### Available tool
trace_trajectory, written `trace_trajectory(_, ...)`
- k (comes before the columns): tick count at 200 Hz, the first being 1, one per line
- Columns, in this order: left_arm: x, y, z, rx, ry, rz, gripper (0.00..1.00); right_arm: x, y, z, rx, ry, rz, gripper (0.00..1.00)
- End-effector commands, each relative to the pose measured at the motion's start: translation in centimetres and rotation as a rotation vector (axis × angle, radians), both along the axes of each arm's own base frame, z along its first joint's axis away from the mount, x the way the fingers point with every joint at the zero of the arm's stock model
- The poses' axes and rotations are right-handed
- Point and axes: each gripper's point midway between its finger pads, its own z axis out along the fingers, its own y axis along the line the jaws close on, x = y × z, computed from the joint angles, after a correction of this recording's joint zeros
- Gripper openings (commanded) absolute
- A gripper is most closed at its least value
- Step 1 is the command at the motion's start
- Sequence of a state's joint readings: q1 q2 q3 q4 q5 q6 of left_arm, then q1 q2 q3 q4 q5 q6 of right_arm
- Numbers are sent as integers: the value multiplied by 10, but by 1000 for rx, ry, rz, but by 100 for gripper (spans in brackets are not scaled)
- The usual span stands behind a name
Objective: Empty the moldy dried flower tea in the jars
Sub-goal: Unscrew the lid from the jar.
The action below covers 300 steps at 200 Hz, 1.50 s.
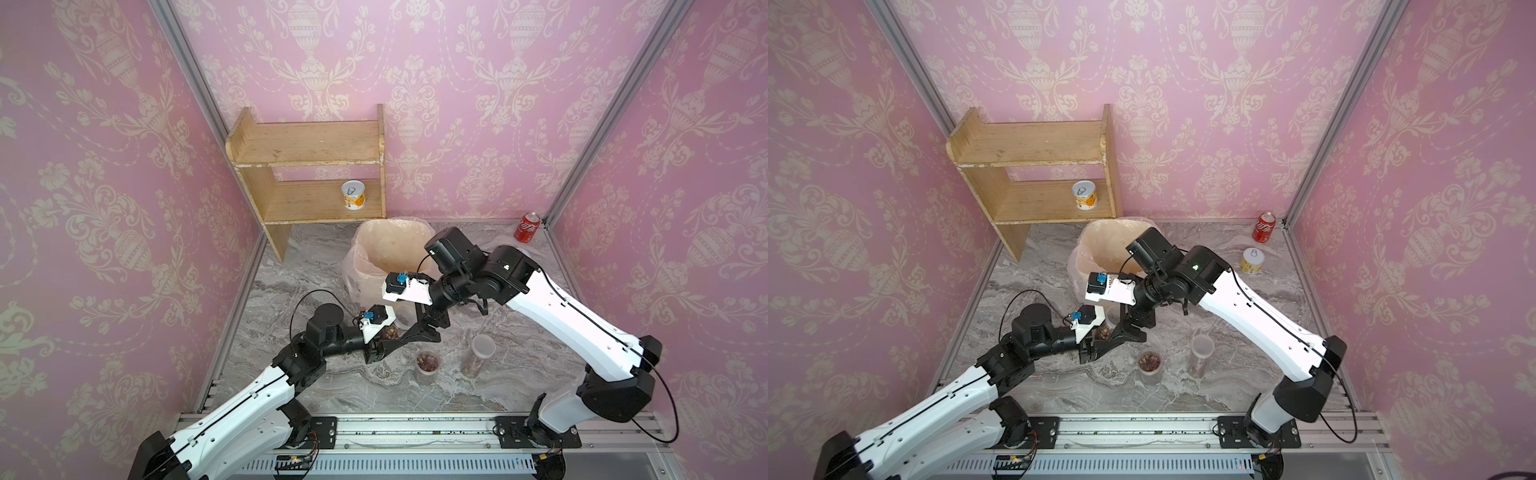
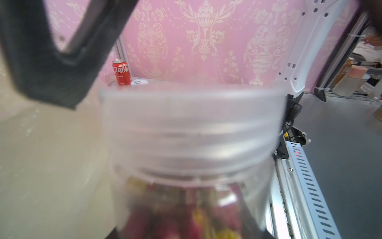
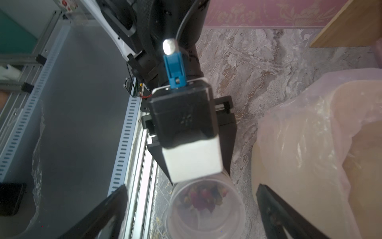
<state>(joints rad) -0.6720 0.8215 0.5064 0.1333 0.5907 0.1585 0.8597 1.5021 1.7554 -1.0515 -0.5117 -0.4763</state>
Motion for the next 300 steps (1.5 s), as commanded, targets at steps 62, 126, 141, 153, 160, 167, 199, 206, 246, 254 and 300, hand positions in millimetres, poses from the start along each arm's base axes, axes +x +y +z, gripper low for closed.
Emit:
trace_trajectory(62, 23, 15, -3, 94, -114, 139, 6, 52, -37, 4, 68, 501, -815, 93)
trace_trajectory(126, 23, 16, -6, 116, -110, 143, 6, 47, -6, -22, -6, 642, -820, 88)
trace_trajectory(141, 24, 16, -5, 114, -112, 145, 6, 43, 1, -25, -12, 657, -800, 87)
trace_trajectory(153, 24, 16, -5, 114, -112, 145, 6, 40, 5, -26, -19, 664, -786, 85)
trace_trajectory(160, 23, 16, -6, 115, -110, 145, 6, 38, 7, -28, -25, 663, -779, 83)
trace_trajectory(167, 24, 16, -6, 114, -111, 146, 6, 38, 8, -28, -28, 660, -776, 81)
trace_trajectory(199, 23, 16, -8, 115, -105, 143, 6, 32, 12, -31, -45, 665, -752, 72)
trace_trajectory(206, 23, 16, -8, 114, -103, 144, 6, 31, 12, -31, -50, 659, -747, 71)
trace_trajectory(246, 23, 16, -9, 114, -97, 143, 6, 28, 14, -35, -90, 624, -720, 60)
trace_trajectory(254, 22, 16, -8, 110, -96, 141, 6, 29, 14, -34, -94, 607, -702, 58)
trace_trajectory(300, 6, 5, -7, 65, -48, 40, 6, 18, 18, -19, -114, 385, -374, 44)
